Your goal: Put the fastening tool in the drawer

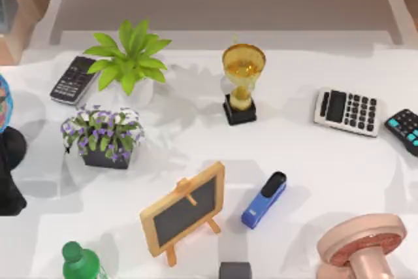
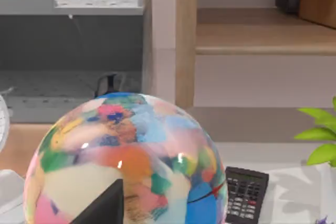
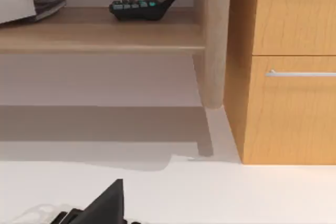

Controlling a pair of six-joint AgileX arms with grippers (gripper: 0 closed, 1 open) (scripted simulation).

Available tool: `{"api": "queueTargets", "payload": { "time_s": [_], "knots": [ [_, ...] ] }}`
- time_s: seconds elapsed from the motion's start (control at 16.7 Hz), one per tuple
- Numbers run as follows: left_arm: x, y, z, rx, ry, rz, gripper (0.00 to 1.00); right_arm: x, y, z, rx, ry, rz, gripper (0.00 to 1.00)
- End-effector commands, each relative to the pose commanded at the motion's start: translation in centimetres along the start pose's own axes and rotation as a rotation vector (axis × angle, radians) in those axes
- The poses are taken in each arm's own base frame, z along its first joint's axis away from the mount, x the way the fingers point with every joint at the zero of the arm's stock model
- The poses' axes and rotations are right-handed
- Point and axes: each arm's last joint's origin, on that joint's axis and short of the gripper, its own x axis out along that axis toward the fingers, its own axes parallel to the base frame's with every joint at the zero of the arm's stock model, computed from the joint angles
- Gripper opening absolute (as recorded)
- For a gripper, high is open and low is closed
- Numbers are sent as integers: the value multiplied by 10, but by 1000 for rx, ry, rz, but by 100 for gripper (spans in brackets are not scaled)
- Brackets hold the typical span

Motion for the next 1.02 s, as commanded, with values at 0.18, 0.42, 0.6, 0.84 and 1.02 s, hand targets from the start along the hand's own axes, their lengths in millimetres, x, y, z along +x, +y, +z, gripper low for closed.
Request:
{"api": "queueTargets", "payload": {
  "time_s": [0.18,0.42,0.6,0.84,1.02],
  "knots": [
    [0,0,0,0,0,0,100,0,0,2,-10,-4,-3,100],
    [0,0,0,0,0,0,100,6,-5,33,-141,-56,-35,100],
    [0,0,0,0,0,0,100,23,-12,67,-320,-82,-59,100],
    [0,0,0,0,0,0,100,79,-30,99,-613,-54,-65,100],
    [0,0,0,0,0,0,100,140,-55,100,-841,-22,-51,100]
  ]
}}
